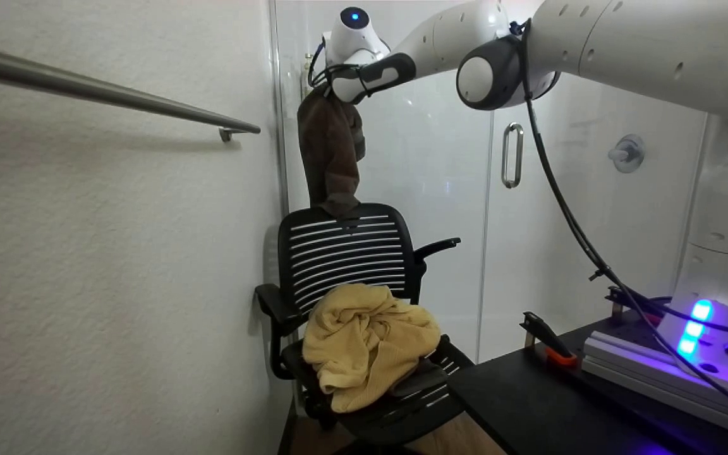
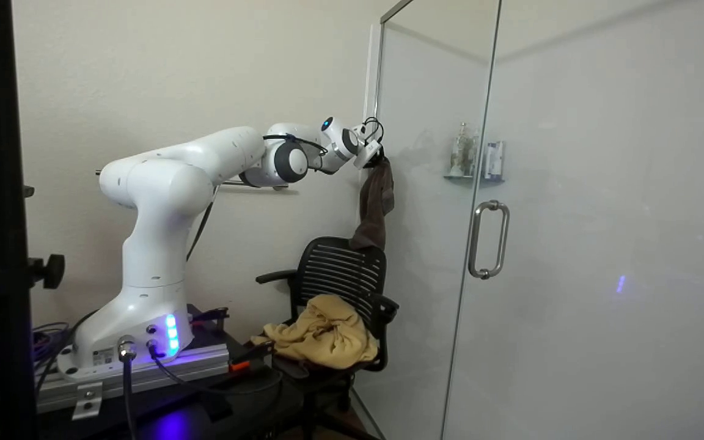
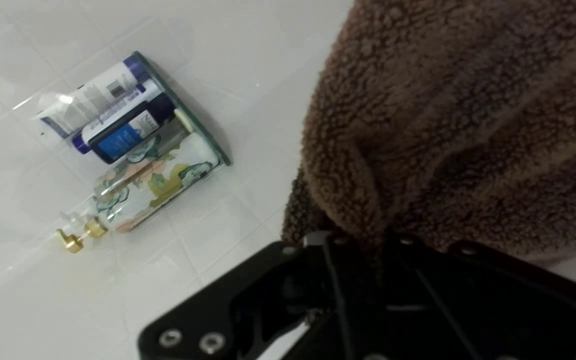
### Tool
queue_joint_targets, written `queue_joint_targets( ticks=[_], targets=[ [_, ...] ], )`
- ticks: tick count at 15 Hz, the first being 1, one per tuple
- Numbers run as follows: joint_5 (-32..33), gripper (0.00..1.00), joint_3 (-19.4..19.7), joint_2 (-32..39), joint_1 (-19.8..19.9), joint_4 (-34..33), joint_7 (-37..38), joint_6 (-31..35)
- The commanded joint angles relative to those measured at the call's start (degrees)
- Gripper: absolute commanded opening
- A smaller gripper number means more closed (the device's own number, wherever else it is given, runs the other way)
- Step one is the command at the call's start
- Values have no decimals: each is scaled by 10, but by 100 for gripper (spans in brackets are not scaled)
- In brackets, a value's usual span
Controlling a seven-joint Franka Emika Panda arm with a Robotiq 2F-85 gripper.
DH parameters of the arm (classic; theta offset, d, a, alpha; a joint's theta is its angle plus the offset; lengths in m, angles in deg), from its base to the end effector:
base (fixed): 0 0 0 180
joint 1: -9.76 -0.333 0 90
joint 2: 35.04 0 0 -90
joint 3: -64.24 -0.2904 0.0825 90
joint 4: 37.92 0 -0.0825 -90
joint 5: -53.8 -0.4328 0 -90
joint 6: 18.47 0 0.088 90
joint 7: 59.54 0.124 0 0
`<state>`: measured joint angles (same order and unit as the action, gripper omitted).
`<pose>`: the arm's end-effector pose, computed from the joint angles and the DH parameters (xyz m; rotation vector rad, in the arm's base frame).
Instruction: Hang the dark towel on the back of the chair
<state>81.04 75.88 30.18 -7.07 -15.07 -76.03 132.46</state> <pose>0.8504 0.2188 0.4994 1.9658 0.9395 1.2890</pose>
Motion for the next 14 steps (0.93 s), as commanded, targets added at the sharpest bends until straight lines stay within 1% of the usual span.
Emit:
queue_joint_targets(
  ticks=[1, 5, 6, 8, 11, 12, 13, 14],
  targets=[
    [-40, 3, -26, 21, 9, -16, -59, -68],
    [-70, 3, -40, 24, 9, -27, -72, -143],
    [-65, 3, -40, -1, 4, 14, -58, -146],
    [-69, 3, -45, -3, 4, 9, -56, -172],
    [-79, 3, -57, -25, -4, 10, -52, -252],
    [-94, 3, -59, -12, -5, -31, -63, -299],
    [-91, 3, -67, -39, -7, 1, -54, -311],
    [-109, 3, -68, -46, -8, -2, -50, -341]
  ],
)
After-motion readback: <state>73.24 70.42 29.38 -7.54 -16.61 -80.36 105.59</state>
